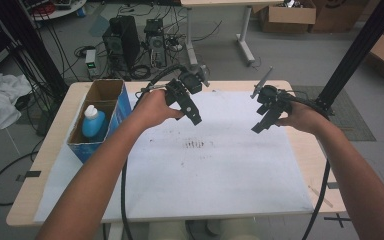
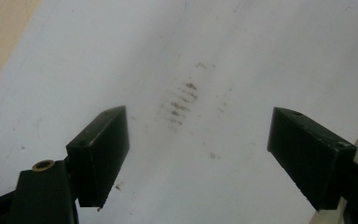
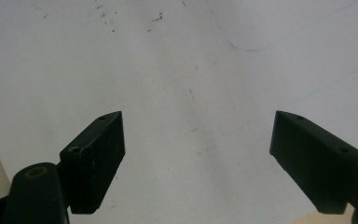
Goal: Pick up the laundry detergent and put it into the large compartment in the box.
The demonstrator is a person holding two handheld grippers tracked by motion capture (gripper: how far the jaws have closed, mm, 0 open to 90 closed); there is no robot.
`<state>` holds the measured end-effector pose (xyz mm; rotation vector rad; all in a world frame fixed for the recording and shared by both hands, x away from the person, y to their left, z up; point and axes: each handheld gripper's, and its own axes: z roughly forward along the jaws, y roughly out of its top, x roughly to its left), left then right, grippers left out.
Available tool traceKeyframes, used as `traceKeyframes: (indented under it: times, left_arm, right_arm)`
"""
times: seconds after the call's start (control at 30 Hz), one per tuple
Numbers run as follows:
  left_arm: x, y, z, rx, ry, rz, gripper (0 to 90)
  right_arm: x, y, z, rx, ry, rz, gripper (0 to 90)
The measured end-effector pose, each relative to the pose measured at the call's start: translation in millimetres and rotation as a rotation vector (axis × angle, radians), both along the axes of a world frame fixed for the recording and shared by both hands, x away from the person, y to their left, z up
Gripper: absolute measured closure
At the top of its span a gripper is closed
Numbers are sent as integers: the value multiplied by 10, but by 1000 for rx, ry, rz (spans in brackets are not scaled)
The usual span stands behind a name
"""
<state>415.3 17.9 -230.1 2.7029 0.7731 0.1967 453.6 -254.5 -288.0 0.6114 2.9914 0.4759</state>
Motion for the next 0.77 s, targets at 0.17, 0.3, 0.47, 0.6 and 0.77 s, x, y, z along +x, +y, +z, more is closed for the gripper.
traceKeyframes:
  times: [0.17, 0.3, 0.47, 0.6, 0.77]
  left_arm:
    - [9, 1, -7, 4, 0, 0, 215]
    - [12, 1, -9, 2, 2, 6, 215]
    - [9, 2, -6, 7, 1, 3, 215]
    - [8, 6, -4, 9, 1, 6, 215]
    - [6, 7, -1, 4, 0, 9, 215]
  right_arm:
    - [5, -2, -22, 1, 5, -2, 180]
    - [14, 6, -29, 4, 4, 1, 180]
    - [8, 10, -28, -1, 8, 1, 180]
    - [7, 6, -27, 2, 6, 1, 180]
    - [2, 5, -28, -1, 6, 3, 180]
